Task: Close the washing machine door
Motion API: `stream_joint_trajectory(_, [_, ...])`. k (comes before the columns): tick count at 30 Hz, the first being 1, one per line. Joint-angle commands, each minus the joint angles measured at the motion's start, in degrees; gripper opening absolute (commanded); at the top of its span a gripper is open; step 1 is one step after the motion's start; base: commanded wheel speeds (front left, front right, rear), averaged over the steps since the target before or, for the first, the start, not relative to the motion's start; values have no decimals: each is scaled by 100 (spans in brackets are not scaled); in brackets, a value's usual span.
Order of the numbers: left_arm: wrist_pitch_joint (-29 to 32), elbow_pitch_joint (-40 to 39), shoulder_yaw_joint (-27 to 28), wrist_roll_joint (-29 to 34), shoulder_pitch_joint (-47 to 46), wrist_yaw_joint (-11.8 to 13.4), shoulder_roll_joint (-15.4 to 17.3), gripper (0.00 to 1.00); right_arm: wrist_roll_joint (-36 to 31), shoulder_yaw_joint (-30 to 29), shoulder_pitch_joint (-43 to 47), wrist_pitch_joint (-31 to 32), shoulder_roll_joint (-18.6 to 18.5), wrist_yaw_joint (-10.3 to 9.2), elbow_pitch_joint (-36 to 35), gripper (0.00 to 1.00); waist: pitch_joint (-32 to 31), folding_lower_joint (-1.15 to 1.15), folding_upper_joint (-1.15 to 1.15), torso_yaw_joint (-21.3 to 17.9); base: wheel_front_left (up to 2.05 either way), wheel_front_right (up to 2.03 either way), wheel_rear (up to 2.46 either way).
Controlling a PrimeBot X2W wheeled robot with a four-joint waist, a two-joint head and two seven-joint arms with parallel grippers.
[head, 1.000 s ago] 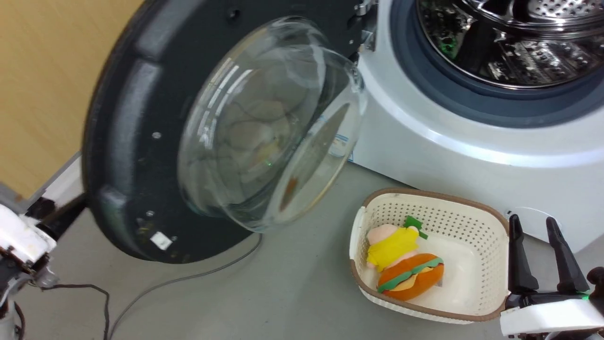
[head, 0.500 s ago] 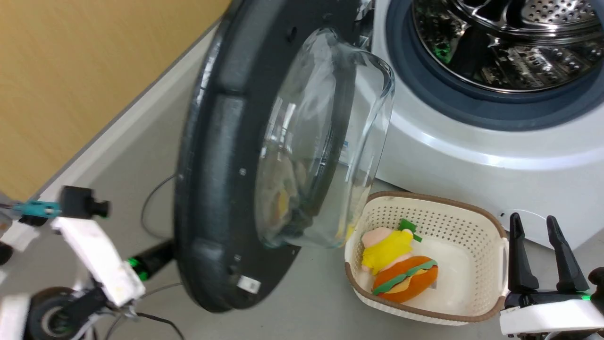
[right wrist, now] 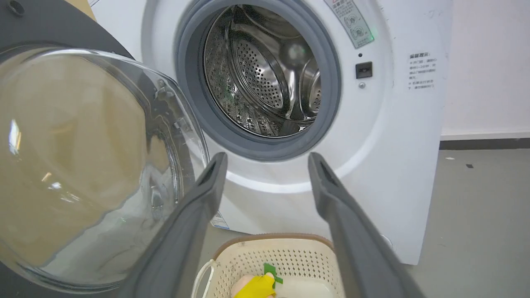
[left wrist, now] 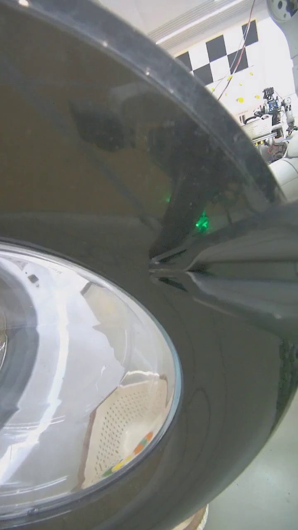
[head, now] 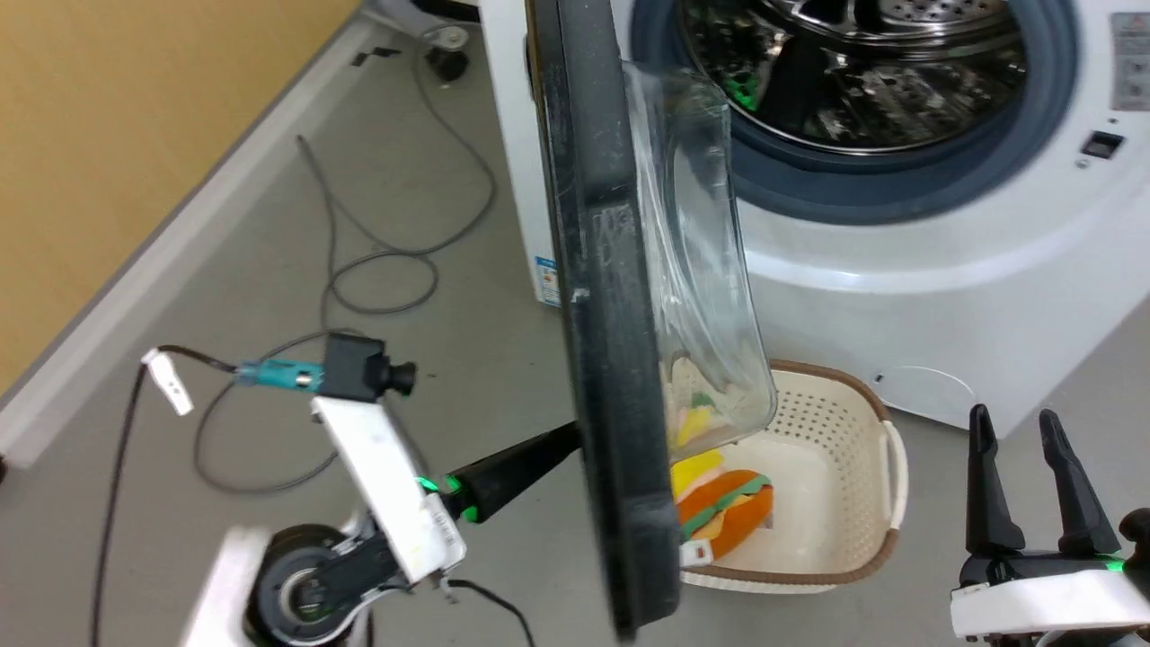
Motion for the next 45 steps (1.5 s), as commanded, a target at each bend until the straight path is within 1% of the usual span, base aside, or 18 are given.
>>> stream_joint_trajectory(1, [-120, 78, -131, -53, -121, -26, -83, 0, 29, -4, -40, -25, 16, 5, -13, 100, 5, 0, 0, -159, 0, 0, 0])
stream_joint_trajectory(7, [-513, 239, -669, -225, -224, -26, -263, 0, 25, -36, -73, -25, 16, 5, -19, 100, 29, 0, 0, -427, 0, 0, 0])
stream_joint_trajectory(10, [-734, 212, -843, -280, -163, -26, -231, 0, 45, -49, -76, -25, 16, 5, -17, 100, 25, 0, 0, -523, 0, 0, 0])
stream_joint_trajectory(12, [-1048, 151, -867, -200, -110, -26, -159, 0, 52, -46, -68, -25, 16, 5, -20, 100, 13, 0, 0, -576, 0, 0, 0])
stream_joint_trajectory(15, [-2100, 211, -755, 530, -80, -26, 70, 0, 55, -99, -63, -25, 16, 5, -49, 100, -5, 0, 0, -630, 0, 0, 0])
stream_joint_trajectory(17, [-3008, 355, -664, 1118, -85, -26, 184, 0, 68, -142, -63, -25, 16, 5, -87, 100, -23, 0, 0, -640, 0, 0, 0])
stream_joint_trajectory(21, [-4448, 966, -670, 2735, -171, 33, 554, 0, 86, -252, -48, -25, 16, 5, -166, 100, -78, 0, 0, -593, 0, 0, 0])
stream_joint_trajectory(25, [-5587, 1346, -640, 4204, -350, 747, 692, 0, -28, -306, -70, -25, 16, 5, -264, 100, -108, 0, 0, -527, 0, 0, 0])
stream_joint_trajectory(28, [-5915, 1431, -461, 4719, -396, 1297, 595, 0, -75, -346, -108, -25, 16, 5, -344, 100, -119, 0, 0, -481, 0, 0, 0])
stream_joint_trajectory(31, [-6013, 1442, -223, 5305, -343, 1855, 594, 0, -164, -338, -141, -25, 16, 5, -480, 100, -127, 0, 0, -444, 0, 0, 0])
stream_joint_trajectory(32, [-6021, 1417, -142, 5472, -296, 2007, 576, 17, -246, -292, -153, -25, 16, 5, -541, 100, -129, 0, 0, -440, 0, 0, 0])
stream_joint_trajectory(33, [-6024, 1348, -64, 5678, -249, 2146, 570, 95, -330, -239, -164, -25, 16, 5, -605, 100, -132, 0, 0, -434, 0, 0, 0])
stream_joint_trajectory(34, [-6026, 1275, 2, 5836, -181, 2234, 541, 100, -378, -202, -182, -25, 16, 5, -669, 100, -134, 0, 0, -429, 0, 0, 0])
stream_joint_trajectory(37, [-6028, 1216, 162, 6206, 51, 2403, 491, 100, -271, -135, -302, -25, 16, 5, -855, 100, -144, 0, 0, -426, 0, 0, 0])
stream_joint_trajectory(41, [-6029, 1161, 440, 6407, 344, 2451, 343, 100, 100, -70, -652, -25, 16, 5, -1182, 100, -177, 0, 0, -437, 0, 0, 0])
stream_joint_trajectory(42, [-6029, 1128, 500, 6442, 407, 2453, 295, 100, 189, -45, -767, -25, 16, 5, -1295, 41, -191, 0, 0, -434, 0, 0, 0])
stream_joint_trajectory(43, [-6029, 1100, 566, 6476, 460, 2438, 263, 100, 294, 8, -879, -25, 16, 5, -1414, 0, -205, 0, 0, -428, 0, 0, 0])
stream_joint_trajectory(45, [-6029, 1069, 670, 6552, 547, 2384, 211, 100, 507, 190, -1089, -25, 16, 5, -1650, 0, -232, 0, 0, -414, 0, 0, 0])
